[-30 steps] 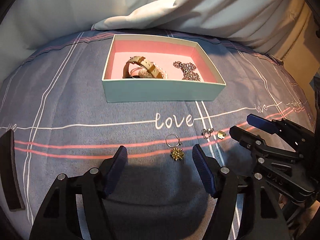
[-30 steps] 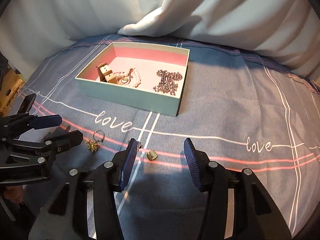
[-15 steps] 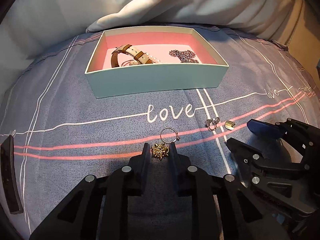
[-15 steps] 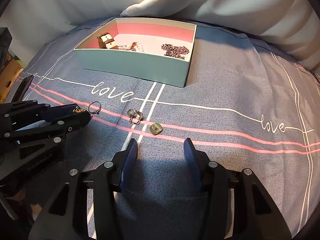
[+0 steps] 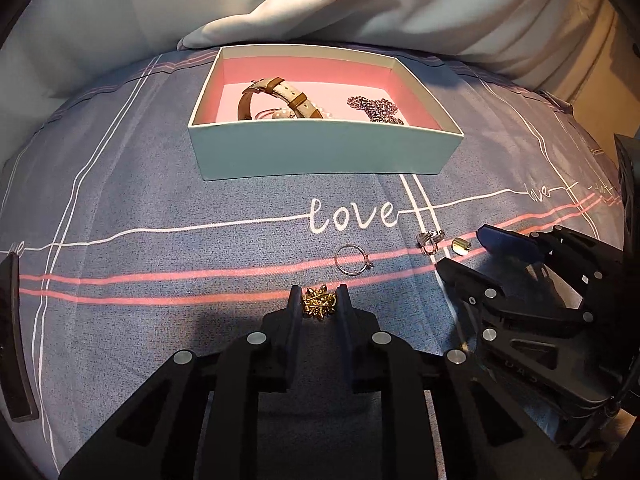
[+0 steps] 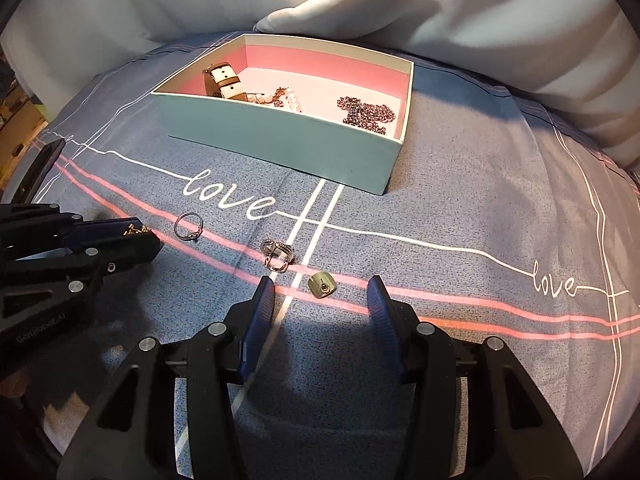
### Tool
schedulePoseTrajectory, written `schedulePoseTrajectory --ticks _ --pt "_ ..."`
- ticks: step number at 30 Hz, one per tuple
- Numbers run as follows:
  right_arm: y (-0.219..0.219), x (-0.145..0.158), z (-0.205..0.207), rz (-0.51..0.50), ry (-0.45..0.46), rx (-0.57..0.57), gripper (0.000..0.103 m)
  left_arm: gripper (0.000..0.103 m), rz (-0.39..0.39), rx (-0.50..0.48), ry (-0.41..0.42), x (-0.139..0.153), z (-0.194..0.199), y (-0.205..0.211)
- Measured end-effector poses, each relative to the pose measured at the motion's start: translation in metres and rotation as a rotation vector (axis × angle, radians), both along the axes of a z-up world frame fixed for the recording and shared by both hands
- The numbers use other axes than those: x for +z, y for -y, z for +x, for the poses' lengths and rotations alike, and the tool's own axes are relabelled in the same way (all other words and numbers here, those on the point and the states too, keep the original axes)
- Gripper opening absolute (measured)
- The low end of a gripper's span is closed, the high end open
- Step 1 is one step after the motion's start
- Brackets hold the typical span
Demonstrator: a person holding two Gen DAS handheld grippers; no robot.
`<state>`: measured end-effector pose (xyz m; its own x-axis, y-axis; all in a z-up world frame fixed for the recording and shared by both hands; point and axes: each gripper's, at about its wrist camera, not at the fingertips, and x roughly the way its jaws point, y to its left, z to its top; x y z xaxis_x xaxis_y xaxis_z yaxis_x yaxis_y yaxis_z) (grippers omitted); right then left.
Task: Organize jewelry
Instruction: 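Grasp the gold flower charm with the left tool while the right tool grasps a gold charm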
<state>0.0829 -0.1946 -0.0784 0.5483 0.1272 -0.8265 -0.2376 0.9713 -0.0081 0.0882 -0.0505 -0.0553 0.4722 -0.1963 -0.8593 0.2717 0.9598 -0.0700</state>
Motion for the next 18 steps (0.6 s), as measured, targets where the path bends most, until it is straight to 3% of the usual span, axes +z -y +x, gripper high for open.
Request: schedulePoseTrajectory --ticks 4,6,9,18 --pt "-0.001 0.000 -0.004 -0.011 0.003 0.006 0.038 0.017 0.015 -0.012 0.009 0.001 -0.002 0.002" --pt "-0.003 0.001 -0.007 -0.013 -0.002 0.017 0.020 0.017 0.009 -0.010 0.005 0.002 -0.003 0.001" --pt "-0.004 0.003 -0.010 -0.007 -0.011 0.019 0.003 0.017 0.009 -0.009 0.008 0.005 -0.004 0.000" --pt "-0.011 0.018 -0.021 0.026 0.016 0.042 0.001 0.017 -0.006 -0.026 0.051 0.026 -0.006 0.005"
